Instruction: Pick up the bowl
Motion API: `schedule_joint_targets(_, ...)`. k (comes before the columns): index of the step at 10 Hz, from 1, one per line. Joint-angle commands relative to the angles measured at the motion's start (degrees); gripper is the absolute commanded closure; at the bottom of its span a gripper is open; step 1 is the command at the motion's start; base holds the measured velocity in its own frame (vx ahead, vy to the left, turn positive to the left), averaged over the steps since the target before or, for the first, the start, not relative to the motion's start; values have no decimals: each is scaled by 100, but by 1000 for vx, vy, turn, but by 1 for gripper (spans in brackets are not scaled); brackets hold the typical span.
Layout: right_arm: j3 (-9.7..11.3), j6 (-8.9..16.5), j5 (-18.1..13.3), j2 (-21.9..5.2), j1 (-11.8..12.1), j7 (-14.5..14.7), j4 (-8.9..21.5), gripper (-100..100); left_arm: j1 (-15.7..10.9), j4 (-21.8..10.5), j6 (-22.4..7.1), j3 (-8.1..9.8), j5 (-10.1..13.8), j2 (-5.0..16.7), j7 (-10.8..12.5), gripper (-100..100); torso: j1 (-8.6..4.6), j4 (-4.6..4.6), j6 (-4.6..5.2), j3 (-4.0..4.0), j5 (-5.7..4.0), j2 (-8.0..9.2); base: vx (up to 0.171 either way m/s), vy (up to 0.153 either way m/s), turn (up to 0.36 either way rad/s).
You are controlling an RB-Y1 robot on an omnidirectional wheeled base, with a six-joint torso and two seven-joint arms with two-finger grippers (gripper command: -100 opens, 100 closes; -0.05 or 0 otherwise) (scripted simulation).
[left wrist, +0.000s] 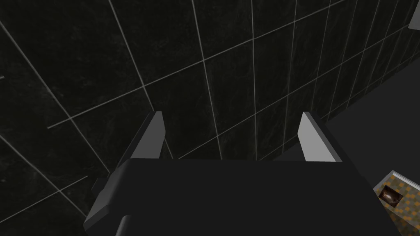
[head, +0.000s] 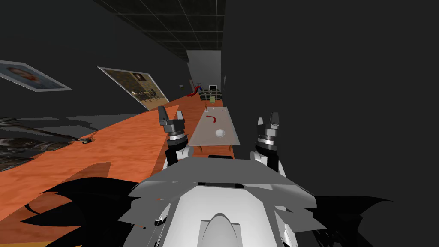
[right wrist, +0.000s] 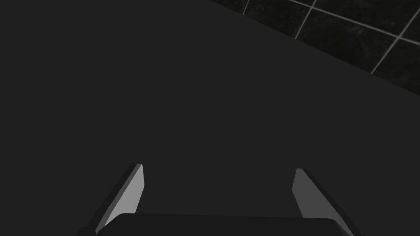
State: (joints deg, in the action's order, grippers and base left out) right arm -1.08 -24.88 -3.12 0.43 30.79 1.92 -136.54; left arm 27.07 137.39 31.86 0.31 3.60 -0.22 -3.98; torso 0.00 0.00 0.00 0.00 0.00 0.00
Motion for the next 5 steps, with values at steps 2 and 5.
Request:
schedule_joint_targets(2,9,26,-57,-353,-45,8,123,-100,0,0,0,0,0,0,0,0,1,0,-1,1,0,2,-15,10,60)
schedule_joint_targets(5,51,93,-202,-883,-146,36,428,-100,-1,0,0,0,0,0,0,0,6,2,-2,6,1,11,-36,24,112)
